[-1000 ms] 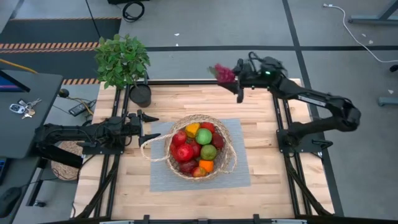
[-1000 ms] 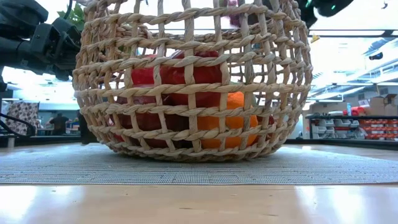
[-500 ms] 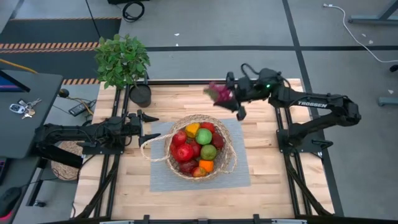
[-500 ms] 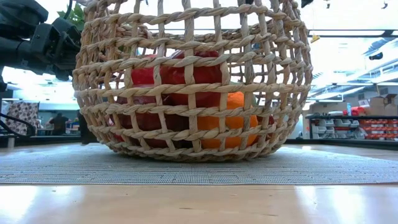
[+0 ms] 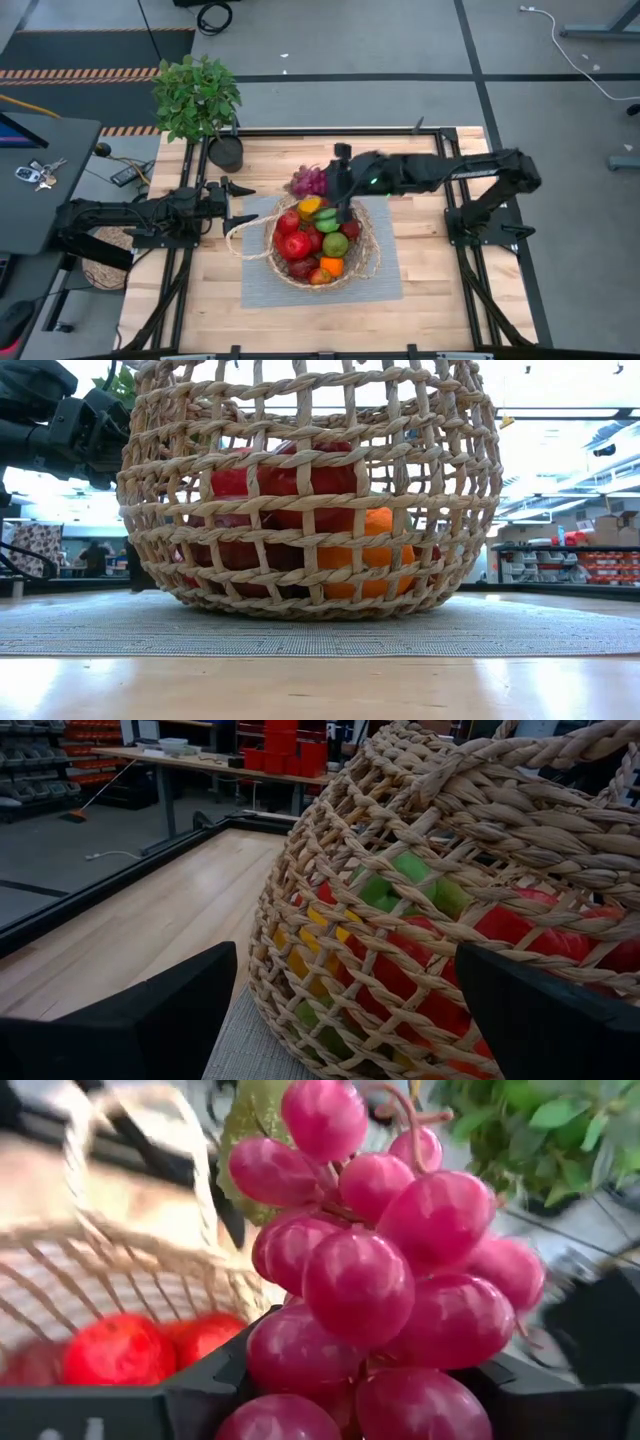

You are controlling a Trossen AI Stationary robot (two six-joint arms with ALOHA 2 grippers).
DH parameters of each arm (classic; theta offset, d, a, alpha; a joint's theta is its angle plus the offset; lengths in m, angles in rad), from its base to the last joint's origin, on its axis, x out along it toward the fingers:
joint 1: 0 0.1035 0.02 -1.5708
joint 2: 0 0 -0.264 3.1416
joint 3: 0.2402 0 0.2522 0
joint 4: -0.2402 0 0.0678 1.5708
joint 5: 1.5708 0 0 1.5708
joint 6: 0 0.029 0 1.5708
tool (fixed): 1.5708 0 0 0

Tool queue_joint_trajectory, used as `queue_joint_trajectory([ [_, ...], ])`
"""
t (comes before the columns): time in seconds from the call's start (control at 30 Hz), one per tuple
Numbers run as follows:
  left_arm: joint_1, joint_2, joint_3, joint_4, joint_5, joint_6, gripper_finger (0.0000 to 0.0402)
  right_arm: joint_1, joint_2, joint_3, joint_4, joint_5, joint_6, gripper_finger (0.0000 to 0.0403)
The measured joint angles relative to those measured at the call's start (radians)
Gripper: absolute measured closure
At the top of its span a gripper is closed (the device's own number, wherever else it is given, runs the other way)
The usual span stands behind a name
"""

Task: Build produce basket
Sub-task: Put the grapes into the basket, then return to Home Position

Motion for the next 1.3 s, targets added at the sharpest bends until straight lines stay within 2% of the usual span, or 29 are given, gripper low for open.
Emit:
queue_joint_trajectory([
  [0.1,0.0,0.0,0.0,0.0,0.0,-0.001,0.0019,0.044,0.073,0.088,-0.077,0.072,-0.029,0.0203],
  [0.2,0.0,0.0,0.0,0.0,0.0,0.0,0.0019,0.089,0.131,0.143,-0.106,0.082,-0.105,0.0203],
  [0.43,0.0,0.0,0.0,0.0,0.0,0.0,0.0019,0.151,0.234,0.162,-0.062,0.085,-0.293,0.0202],
  [0.73,0.0,0.0,0.0,0.0,0.0,0.0,0.0019,0.149,0.333,0.161,-0.12,0.077,-0.166,0.0202],
  [0.83,0.0,0.0,0.0,0.0,0.0,0.0,0.0019,0.131,0.337,0.161,-0.16,0.008,-0.06,0.0198],
  [0.97,0.0,0.0,0.0,0.0,0.0,0.0,0.0019,0.106,0.336,0.161,-0.181,-0.073,0.061,0.0171],
  [1.13,0.0,0.0,0.0,0.0,0.0,0.0,0.0019,0.109,0.335,0.161,-0.17,-0.075,0.079,0.0112],
  [1.2,0.0,0.0,0.0,0.0,0.0,-0.001,0.0019,0.116,0.335,0.173,-0.181,-0.066,0.075,0.0091],
  [1.3,0.0,0.0,0.0,0.0,0.0,0.0,0.0019,0.142,0.324,0.226,-0.202,0.02,0.033,0.0069],
])
